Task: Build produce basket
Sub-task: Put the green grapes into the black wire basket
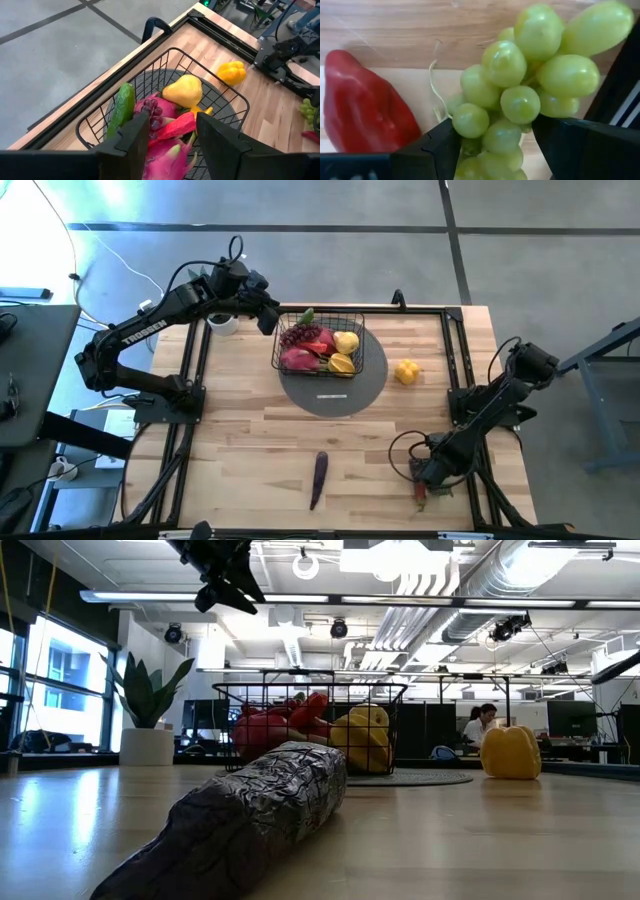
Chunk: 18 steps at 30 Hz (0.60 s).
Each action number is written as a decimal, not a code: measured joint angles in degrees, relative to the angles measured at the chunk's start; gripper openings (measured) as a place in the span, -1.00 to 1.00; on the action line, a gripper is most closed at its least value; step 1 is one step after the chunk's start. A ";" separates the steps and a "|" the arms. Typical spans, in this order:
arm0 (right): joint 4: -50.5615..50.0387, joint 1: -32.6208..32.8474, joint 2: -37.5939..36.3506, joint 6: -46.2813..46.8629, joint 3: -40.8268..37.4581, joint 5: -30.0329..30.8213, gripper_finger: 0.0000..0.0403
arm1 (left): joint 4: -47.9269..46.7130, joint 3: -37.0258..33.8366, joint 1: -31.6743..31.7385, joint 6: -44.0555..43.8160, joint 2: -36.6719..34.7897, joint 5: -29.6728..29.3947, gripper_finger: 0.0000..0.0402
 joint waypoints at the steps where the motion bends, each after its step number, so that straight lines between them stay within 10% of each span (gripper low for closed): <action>1: -0.05 0.00 0.02 -0.02 -0.15 -0.01 0.06 | 0.00 0.00 -0.10 -0.08 -0.02 0.00 -0.24; 18: -10.08 -0.78 0.05 -1.95 3.85 2.20 -0.91 | 0.00 0.00 -0.30 -0.35 0.02 -0.02 -0.24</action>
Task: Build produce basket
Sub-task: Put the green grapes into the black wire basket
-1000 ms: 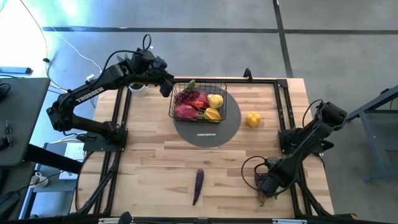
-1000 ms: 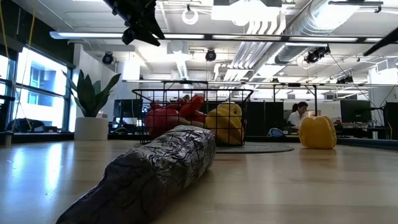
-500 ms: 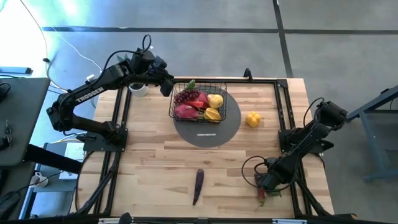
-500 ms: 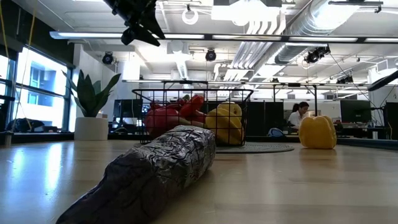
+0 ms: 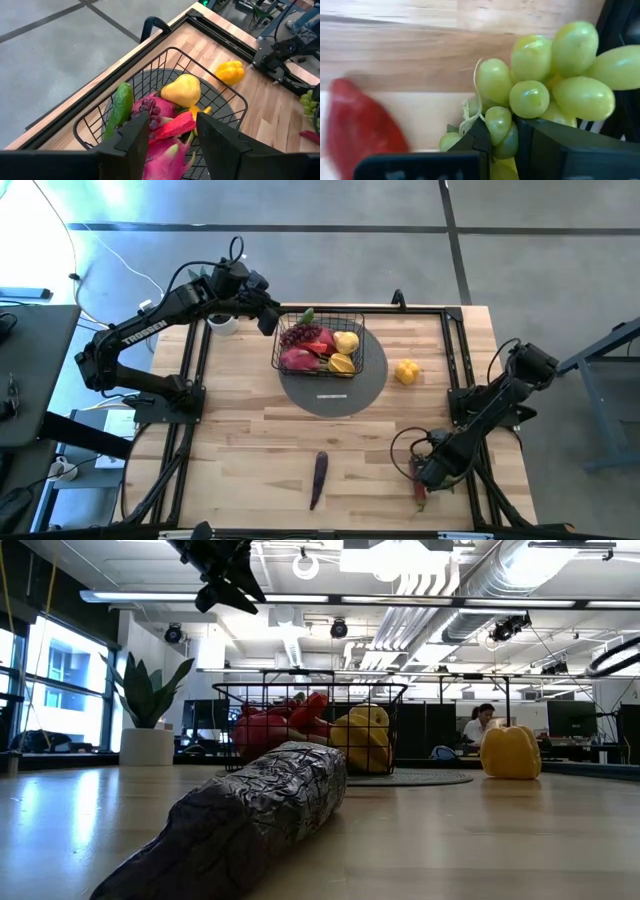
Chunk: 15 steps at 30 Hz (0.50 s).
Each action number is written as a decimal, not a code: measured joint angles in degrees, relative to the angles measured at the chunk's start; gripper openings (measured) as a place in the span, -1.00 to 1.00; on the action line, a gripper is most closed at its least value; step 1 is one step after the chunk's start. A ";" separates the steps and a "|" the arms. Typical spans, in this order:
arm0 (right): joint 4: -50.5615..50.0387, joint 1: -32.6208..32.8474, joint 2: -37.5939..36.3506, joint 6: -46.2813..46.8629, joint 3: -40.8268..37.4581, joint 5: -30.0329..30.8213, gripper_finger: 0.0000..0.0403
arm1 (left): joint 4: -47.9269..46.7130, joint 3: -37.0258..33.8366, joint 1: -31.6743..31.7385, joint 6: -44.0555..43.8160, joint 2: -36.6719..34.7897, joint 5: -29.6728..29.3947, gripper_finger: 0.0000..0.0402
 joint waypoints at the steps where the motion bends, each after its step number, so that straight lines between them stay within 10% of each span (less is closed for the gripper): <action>1: -0.62 -0.39 -0.55 -0.02 0.34 0.16 -0.92 | 0.00 0.00 0.00 0.03 0.00 0.00 -0.24; 15: -4.32 -9.90 -11.91 -3.41 0.91 20.18 -0.91 | 0.00 0.00 0.00 0.47 0.00 0.00 -0.24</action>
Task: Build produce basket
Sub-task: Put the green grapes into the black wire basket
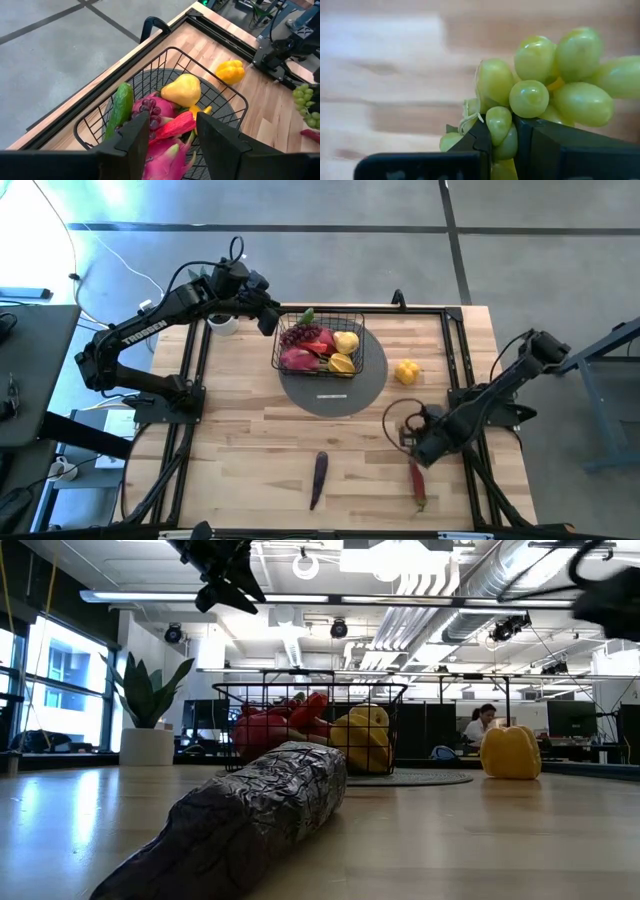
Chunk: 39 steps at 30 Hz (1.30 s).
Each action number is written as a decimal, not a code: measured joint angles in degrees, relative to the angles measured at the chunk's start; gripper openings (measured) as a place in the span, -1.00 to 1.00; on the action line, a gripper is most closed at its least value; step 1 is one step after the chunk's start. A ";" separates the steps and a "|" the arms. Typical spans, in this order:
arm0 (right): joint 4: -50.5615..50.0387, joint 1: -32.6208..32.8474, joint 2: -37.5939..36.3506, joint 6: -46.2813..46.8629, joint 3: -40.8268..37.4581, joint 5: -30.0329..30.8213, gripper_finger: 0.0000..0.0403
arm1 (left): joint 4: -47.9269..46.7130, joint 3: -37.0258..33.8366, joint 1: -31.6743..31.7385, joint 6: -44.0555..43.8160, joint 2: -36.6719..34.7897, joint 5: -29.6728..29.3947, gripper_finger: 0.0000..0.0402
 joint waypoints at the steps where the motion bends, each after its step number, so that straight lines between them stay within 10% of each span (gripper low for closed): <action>1: 0.16 -0.83 -0.93 -0.69 0.00 2.48 -0.91 | -0.02 0.00 0.00 0.07 0.00 0.00 -0.24; 12: 14.47 -12.71 -5.63 -22.17 0.07 20.14 -0.91 | -3.39 0.00 0.00 0.11 0.00 0.02 -0.24; 39: 64.16 -38.98 -5.63 -77.99 0.09 24.44 -0.92 | -22.24 0.00 -0.02 4.68 -0.22 -0.05 -0.24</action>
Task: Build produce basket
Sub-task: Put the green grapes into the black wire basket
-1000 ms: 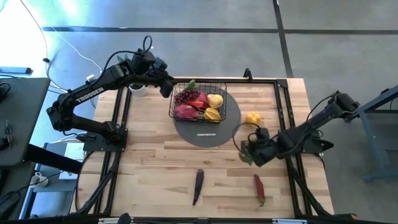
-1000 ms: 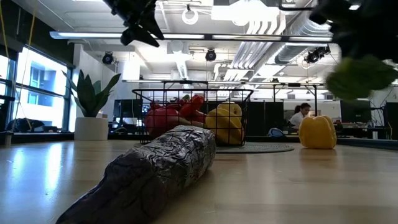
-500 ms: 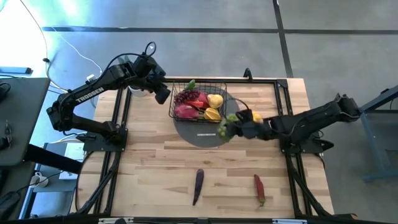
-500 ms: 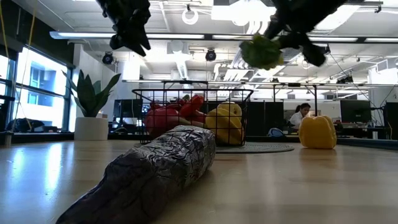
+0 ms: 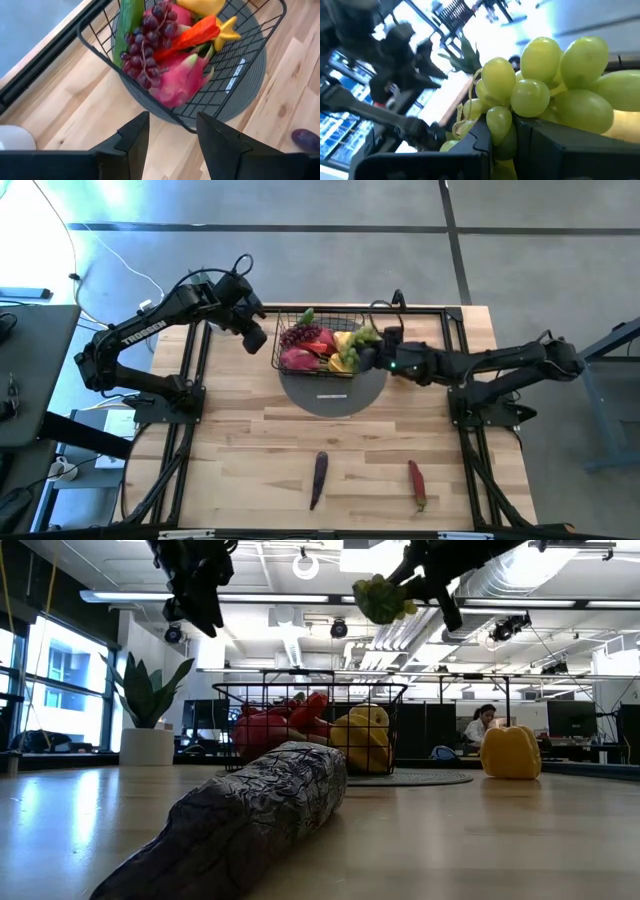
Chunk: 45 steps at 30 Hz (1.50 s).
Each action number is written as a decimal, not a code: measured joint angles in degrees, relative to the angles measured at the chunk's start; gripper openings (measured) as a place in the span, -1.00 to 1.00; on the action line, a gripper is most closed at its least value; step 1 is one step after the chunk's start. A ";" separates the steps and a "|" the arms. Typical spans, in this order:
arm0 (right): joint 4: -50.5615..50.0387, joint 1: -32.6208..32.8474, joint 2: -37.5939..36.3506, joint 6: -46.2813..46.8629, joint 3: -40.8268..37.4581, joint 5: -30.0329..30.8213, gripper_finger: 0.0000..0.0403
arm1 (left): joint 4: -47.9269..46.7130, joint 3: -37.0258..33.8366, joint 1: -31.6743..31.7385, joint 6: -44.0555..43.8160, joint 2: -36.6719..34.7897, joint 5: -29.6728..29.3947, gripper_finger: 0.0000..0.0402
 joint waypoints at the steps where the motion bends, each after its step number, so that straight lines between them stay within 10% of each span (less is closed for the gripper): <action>1: 1.39 -0.61 0.00 -1.10 0.00 0.00 -0.92 | -0.22 0.00 0.00 0.00 0.00 -0.04 -0.24; 10: 11.08 -4.97 1.31 -8.20 0.48 -0.56 -0.92 | -0.49 0.00 0.00 0.00 0.00 -0.19 -0.24; 23: 0.46 -10.58 15.60 -14.66 18.53 -8.70 -0.92 | -0.42 0.00 0.07 1.50 0.00 -4.54 -0.24; 45: 16.12 -11.94 36.95 -10.11 20.26 -23.08 -0.92 | -0.42 0.00 0.13 1.49 0.00 -4.53 -0.24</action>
